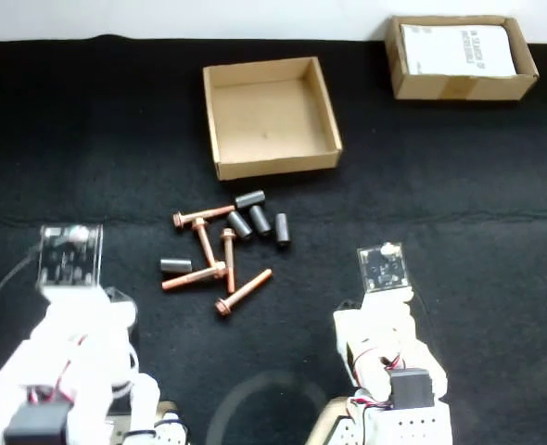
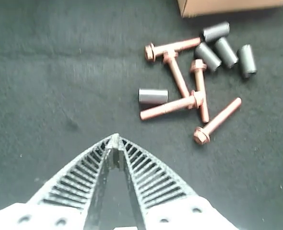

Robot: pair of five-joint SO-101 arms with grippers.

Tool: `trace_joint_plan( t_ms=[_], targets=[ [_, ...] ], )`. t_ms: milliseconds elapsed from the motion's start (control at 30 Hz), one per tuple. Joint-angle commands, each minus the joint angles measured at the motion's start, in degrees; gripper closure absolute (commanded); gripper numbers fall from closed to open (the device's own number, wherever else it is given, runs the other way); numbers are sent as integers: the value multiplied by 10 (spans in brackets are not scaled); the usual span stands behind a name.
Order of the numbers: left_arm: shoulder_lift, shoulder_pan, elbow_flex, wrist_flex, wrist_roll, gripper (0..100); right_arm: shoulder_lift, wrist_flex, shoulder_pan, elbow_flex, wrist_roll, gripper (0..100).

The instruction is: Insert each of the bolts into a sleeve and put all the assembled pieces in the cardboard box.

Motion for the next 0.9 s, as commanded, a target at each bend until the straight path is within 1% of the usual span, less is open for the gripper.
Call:
trace_joint_plan(
  t_ms=[0, 67, 200, 267, 400, 467, 767, 867],
  targets=[
    [121, -6, -55, 1, 1, 986, -6, 1, 6, 73, -3, 883],
    [169, -2, -65, 1, 1, 986, -6, 1, 6, 73, -3, 883],
    [225, -2, -58, 0, 1, 986, -6, 1, 6, 73, -3, 883],
    [238, -2, -47, -20, 1, 986, -6, 1, 6, 73, -3, 883],
    [242, -2, 0, -83, 1, 987, -6, 1, 6, 73, -3, 883],
    [242, -2, 27, -98, 1, 987, -6, 1, 6, 73, -3, 883],
    [242, -6, 110, -96, 1, 990, -6, 1, 3, 73, -4, 883],
    [242, -6, 116, -99, 1, 990, -6, 1, 3, 73, -5, 883]
  ],
)
